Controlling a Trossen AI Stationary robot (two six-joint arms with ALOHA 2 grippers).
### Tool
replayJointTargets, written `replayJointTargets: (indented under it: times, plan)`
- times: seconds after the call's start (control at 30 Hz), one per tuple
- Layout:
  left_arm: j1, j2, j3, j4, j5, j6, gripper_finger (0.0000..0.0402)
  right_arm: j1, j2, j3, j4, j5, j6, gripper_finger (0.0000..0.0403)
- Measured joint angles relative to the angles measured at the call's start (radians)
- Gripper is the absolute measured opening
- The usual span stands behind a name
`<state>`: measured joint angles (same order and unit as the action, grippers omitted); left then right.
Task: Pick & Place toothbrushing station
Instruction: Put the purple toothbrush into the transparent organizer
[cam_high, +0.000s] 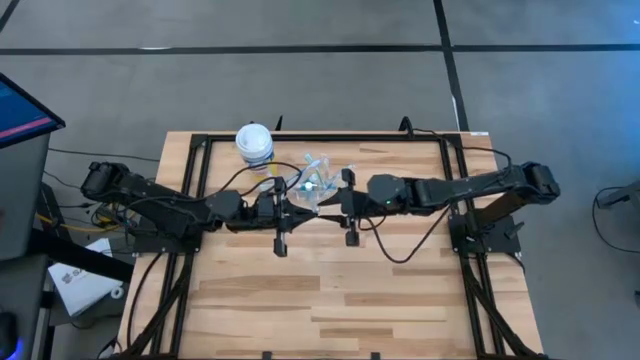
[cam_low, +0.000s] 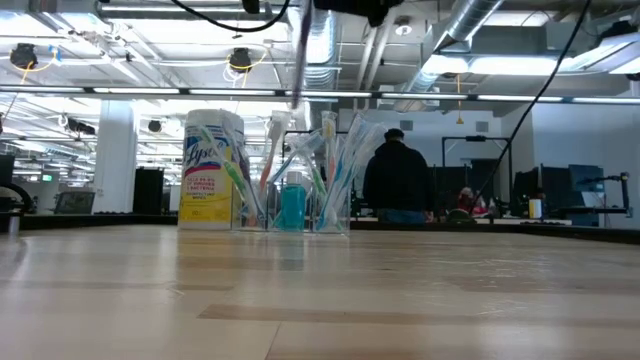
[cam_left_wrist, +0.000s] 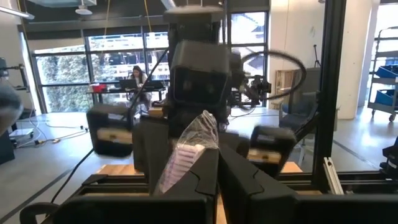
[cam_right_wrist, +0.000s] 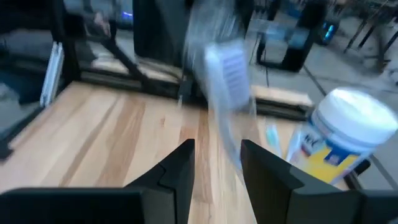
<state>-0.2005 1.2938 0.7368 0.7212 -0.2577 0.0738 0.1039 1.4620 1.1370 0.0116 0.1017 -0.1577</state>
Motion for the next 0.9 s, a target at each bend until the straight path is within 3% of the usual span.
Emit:
replayJointTargets:
  times: [0.27, 0.9]
  plan:
    - [0.0, 0.0, -0.001, -0.007, 0.0, 0.0, 0.0, 0.0, 0.088, 0.001, 0.089, -0.005, -0.031, 0.0121]
    - [0.0, 0.0, -0.002, -0.027, -0.003, 0.0, 0.0, 0.007, 0.053, 0.0, 0.074, -0.007, -0.05, 0.0107]
